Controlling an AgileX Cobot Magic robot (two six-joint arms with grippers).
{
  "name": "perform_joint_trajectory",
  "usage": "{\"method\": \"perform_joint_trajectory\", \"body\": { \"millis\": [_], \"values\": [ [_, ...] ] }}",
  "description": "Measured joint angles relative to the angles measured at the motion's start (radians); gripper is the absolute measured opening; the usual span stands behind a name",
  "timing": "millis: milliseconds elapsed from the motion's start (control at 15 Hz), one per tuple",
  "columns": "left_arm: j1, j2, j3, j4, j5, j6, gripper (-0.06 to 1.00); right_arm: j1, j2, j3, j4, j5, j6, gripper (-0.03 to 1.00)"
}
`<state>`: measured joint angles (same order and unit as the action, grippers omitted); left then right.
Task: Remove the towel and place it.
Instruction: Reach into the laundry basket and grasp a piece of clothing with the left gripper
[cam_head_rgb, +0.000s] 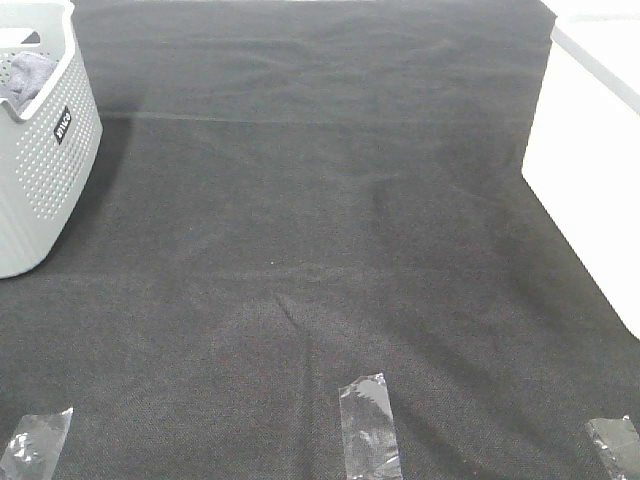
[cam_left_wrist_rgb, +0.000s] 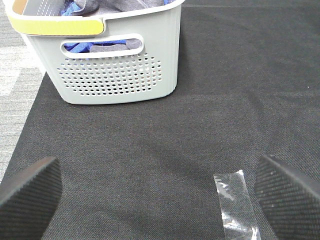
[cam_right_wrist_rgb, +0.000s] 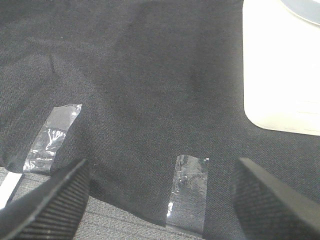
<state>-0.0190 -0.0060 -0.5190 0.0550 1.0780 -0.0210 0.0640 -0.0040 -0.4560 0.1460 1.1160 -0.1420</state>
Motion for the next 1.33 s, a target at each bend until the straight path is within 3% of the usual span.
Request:
{"method": "perform_joint_trajectory", "body": {
  "millis": [1333],
  "values": [
    [0.0,0.005,0.0,-0.002,0.0,0.001,0.99,0.0,0.0,0.0,0.0,0.0,0.0,0.77]
  ]
}}
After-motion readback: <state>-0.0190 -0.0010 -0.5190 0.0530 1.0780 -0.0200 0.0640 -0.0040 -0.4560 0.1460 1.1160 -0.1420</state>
